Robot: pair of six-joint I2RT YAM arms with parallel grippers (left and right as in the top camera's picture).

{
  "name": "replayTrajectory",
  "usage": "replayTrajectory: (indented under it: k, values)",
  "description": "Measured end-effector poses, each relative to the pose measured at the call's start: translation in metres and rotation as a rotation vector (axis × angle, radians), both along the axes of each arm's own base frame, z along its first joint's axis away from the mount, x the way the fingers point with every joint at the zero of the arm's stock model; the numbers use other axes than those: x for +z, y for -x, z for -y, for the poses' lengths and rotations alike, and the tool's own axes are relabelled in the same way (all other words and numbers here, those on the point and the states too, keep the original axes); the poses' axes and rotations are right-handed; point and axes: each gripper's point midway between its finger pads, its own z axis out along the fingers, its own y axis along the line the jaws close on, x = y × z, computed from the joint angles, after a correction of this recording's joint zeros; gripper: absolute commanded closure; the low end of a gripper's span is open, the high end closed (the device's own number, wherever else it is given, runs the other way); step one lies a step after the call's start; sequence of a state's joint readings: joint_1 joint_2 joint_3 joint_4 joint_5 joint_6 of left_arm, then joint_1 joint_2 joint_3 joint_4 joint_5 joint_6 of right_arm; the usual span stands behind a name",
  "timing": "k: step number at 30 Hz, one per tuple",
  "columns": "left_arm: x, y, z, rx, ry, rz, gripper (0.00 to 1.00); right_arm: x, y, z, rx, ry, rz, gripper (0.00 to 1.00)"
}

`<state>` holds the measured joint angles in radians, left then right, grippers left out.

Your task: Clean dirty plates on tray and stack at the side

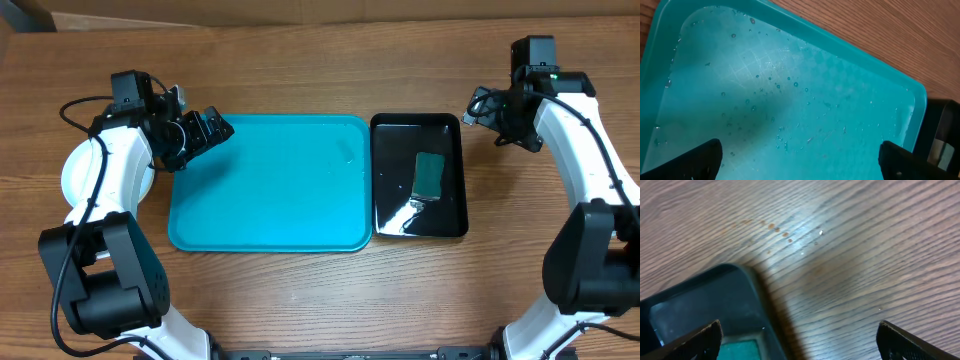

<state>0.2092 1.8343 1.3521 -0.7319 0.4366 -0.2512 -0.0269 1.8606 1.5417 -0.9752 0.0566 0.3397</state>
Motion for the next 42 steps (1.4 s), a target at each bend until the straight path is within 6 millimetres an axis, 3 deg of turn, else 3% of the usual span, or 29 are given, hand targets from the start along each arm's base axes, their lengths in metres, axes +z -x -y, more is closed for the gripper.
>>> replayTrajectory:
  k: [2, 6, 9, 12, 16, 19, 22, 27, 31, 35, 42]
  values:
    - [0.0, 0.0, 0.0, 0.0, 0.0, 0.0, 0.0, 0.017, 0.001, -0.011, 0.026, 0.001, 0.04, 0.0]
    - [0.0, 0.0, 0.0, 0.0, 0.0, 0.0, 0.0, 0.084, 0.01, -0.047, 0.112, -0.007, 0.208, 0.0]
    - [0.0, 0.0, 0.0, 0.001, -0.001, 0.0, 0.0, 0.145, 0.03, -0.076, 0.185, -0.027, 0.368, 0.0]
    - [0.0, 0.0, 0.0, 0.001, -0.003, 0.0, 0.0, 0.198, 0.058, -0.091, 0.235, -0.051, 0.51, 0.0]
    - [0.0, 0.0, 0.0, 0.001, -0.003, 0.0, 0.0, 0.252, 0.092, -0.095, 0.264, -0.069, 0.671, 0.0]
    - [0.0, 0.0, 0.0, 0.001, -0.003, -0.001, 0.0, 0.288, 0.118, -0.087, 0.262, -0.057, 0.815, 0.0]
    - [0.0, 0.0, -0.001, 0.001, -0.003, 0.0, 0.0, 0.31, 0.147, -0.076, 0.265, -0.036, 0.966, 0.0]
    - [0.0, 0.0, -0.001, 0.001, -0.003, -0.001, 0.0, 0.314, 0.195, -0.059, 0.253, -0.01, 1.212, 0.0]
    - [0.0, 0.0, -0.001, 0.001, -0.003, -0.001, 0.0, 0.287, 0.219, -0.042, 0.209, 0.024, 1.372, 0.0]
    - [0.0, 0.0, -0.001, 0.001, -0.004, 0.0, 0.0, 0.26, 0.223, -0.04, 0.211, 0.037, 1.481, 0.0]
    - [0.0, 0.0, -0.001, 0.001, -0.004, -0.001, 0.0, 0.21, 0.211, -0.048, 0.243, 0.009, 1.556, 0.0]
